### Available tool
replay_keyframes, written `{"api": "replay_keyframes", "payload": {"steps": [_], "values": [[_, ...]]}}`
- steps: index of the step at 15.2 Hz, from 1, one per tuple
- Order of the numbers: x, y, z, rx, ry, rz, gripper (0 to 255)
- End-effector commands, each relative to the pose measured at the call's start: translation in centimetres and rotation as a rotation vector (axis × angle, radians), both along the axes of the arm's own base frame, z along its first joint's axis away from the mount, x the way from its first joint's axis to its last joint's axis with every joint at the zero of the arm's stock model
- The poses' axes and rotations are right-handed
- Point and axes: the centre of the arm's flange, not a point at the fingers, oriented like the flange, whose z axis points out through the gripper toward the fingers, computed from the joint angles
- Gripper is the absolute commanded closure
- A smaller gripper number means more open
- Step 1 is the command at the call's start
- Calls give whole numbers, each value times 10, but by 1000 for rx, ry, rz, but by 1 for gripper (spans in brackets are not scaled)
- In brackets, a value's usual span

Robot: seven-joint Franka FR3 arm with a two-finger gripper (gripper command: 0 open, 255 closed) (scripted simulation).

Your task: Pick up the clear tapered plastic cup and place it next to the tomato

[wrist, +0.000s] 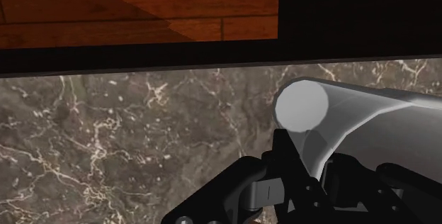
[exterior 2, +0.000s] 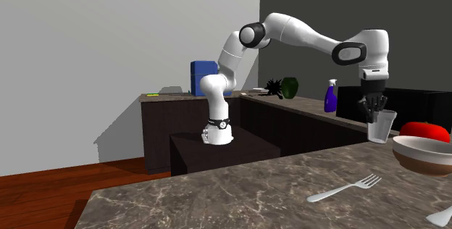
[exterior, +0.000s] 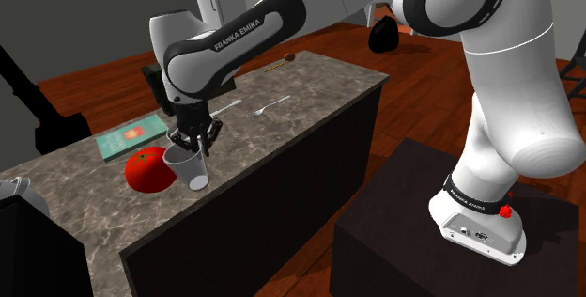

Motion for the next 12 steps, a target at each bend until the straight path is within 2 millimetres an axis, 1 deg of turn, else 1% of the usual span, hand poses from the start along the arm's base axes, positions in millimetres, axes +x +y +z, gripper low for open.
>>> {"api": "replay_keyframes", "payload": {"steps": [1,5,6,11,12], "values": [[0,0,0,0,-1,0,255],[0,0,0,0,-1,0,255],[0,0,0,0,-1,0,0],[0,0,0,0,-1,0,0],[0,-2,13,0,-1,0,0]]}}
